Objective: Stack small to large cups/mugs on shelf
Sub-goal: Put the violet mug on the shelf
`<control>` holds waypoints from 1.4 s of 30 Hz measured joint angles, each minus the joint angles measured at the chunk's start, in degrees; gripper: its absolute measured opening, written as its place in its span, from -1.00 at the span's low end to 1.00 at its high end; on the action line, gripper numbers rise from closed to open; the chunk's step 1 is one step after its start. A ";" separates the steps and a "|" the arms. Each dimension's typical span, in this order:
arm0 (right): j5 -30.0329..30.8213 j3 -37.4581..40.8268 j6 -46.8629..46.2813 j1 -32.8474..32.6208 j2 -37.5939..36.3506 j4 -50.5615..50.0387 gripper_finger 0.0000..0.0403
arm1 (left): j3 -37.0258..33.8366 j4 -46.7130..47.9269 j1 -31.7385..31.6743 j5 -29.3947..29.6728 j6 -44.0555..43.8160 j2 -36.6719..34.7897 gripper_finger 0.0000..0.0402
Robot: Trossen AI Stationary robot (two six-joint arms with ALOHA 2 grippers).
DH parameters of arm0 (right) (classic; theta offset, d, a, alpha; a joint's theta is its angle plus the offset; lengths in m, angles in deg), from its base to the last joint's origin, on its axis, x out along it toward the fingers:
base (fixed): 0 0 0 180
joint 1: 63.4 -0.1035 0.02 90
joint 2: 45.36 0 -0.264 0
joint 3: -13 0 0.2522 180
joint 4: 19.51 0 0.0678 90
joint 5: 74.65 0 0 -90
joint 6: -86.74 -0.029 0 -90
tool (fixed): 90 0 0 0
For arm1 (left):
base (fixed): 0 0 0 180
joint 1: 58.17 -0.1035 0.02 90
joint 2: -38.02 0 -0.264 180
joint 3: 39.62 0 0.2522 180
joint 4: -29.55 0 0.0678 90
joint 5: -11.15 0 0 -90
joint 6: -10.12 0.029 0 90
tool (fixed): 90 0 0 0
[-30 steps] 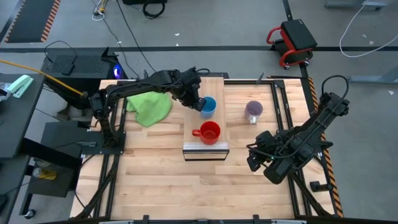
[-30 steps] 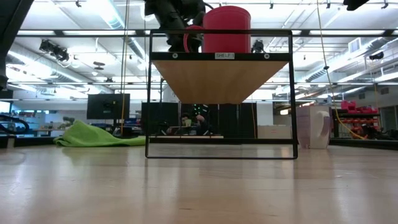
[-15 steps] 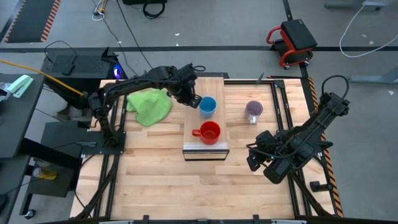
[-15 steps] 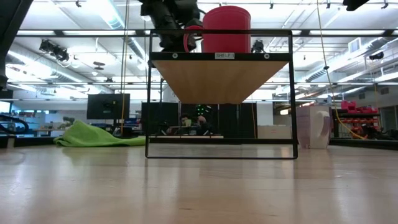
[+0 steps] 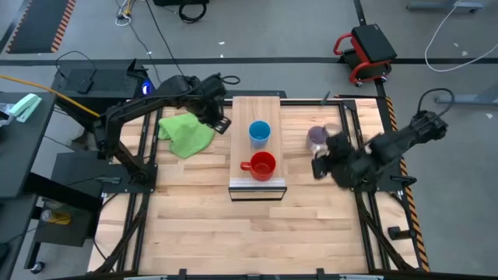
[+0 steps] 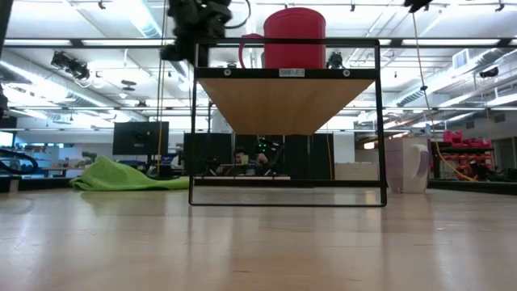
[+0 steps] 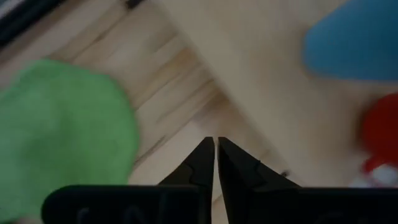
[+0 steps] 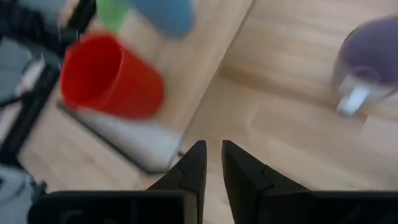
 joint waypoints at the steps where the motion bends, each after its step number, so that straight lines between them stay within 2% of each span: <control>1: 0.00 -0.31 0.85 1.76 -1.09 0.01 -0.72 | 0.00 1.80 0.00 1.07 0.47 -0.57 -0.86; 8: -0.77 -2.44 12.21 15.71 -7.27 -0.42 -0.72 | 0.00 11.06 2.14 7.38 3.19 -3.06 -0.91; 16: -14.35 -4.77 26.83 34.32 -6.30 -13.41 -0.71 | 0.00 11.94 5.82 8.00 5.08 -3.43 -0.92; 18: -16.85 -4.76 33.19 38.98 -6.03 -12.96 -0.69 | 0.00 11.77 6.86 8.02 4.79 -3.39 -0.90; 24: -19.19 -4.69 50.46 51.07 -3.69 -13.01 -0.54 | 0.00 11.78 10.38 8.01 -1.25 -3.37 -0.87; 28: -22.38 -4.66 58.19 58.80 -0.76 -13.27 -0.42 | 0.00 11.09 12.75 8.71 -5.78 -3.35 -0.88; 33: -25.91 -2.64 63.23 67.62 3.12 -13.23 -0.35 | 0.00 10.12 15.52 10.48 -11.03 -3.32 -0.87; 37: -27.57 -1.07 66.67 72.02 6.17 -13.23 -0.35 | 0.00 9.97 17.66 11.02 -13.01 -3.32 -0.84; 42: -27.73 1.31 66.73 71.91 7.64 -12.91 -0.37 | 0.00 9.93 19.66 11.43 -14.18 -3.32 -0.84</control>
